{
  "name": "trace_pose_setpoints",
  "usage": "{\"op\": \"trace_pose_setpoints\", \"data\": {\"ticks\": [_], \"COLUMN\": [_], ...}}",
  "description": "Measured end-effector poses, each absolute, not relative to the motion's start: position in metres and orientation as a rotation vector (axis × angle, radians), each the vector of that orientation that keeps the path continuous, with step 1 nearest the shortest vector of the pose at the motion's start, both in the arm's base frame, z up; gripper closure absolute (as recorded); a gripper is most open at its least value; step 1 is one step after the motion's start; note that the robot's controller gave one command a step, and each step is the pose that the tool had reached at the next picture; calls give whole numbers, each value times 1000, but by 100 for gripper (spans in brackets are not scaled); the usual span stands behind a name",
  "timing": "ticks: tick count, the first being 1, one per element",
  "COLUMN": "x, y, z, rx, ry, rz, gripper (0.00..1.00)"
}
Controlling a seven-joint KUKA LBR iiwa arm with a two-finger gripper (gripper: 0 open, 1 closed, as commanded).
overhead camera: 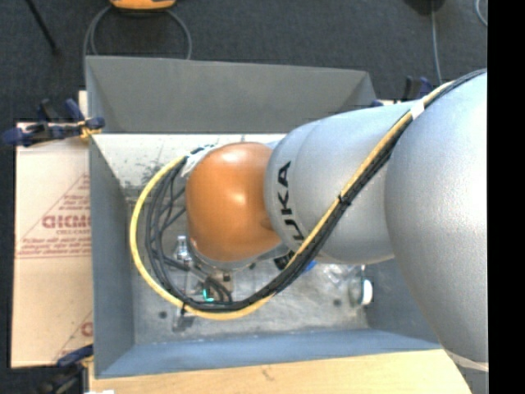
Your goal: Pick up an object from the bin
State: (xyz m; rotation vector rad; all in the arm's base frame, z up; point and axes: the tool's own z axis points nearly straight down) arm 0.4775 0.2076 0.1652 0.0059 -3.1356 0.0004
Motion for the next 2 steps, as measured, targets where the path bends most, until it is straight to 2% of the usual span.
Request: {"op": "trace_pose_setpoints", "data": {"ticks": [1,2], "x": [528,585], "y": [130,35], "z": [134,116], "rx": [285,273], "ry": [-3132,-3135], "rz": [5,8], "gripper": [0,0]}}
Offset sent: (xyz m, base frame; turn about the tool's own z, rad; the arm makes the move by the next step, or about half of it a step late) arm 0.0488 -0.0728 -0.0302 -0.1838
